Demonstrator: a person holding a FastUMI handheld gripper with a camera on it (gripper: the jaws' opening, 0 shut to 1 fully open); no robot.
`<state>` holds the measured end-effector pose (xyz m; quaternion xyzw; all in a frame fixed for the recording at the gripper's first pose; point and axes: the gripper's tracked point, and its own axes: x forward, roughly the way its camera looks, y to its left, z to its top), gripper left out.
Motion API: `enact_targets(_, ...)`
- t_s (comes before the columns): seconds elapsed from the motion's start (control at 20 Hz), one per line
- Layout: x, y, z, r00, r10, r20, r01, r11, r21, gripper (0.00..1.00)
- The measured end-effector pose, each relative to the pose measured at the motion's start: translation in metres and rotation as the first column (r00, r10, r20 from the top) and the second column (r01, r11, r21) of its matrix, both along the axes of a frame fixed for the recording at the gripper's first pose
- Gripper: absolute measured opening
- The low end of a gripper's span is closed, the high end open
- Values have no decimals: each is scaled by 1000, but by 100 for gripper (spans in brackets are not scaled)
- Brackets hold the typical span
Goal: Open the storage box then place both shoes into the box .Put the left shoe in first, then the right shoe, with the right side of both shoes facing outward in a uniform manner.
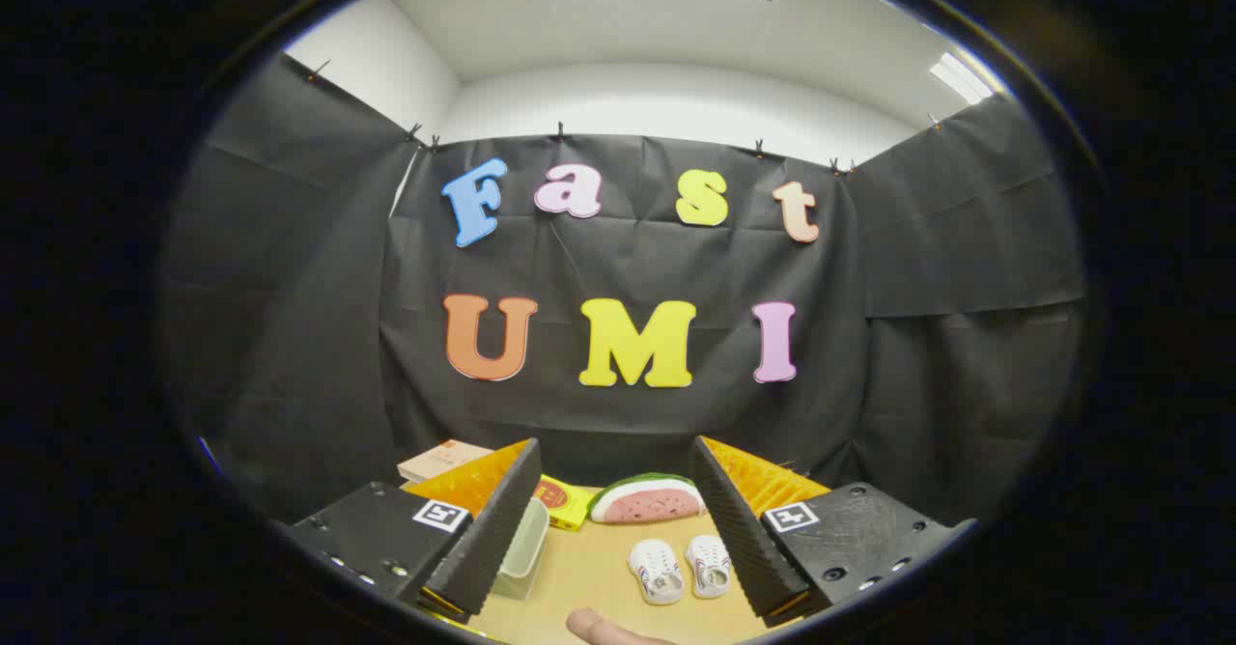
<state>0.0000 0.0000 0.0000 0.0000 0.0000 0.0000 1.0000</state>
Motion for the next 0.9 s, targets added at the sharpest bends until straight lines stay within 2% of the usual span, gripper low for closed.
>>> enact_targets(0.15, -1, -6, -1, 1000, -30, 5, 30, 1000, 0, 95)
enact_targets(0.45, -2, -9, -11, 999, -32, -11, 32, 999, 17, 95)
enact_targets(0.9, 10, -45, -32, 994, -91, -61, 93, 995, 41, 95)
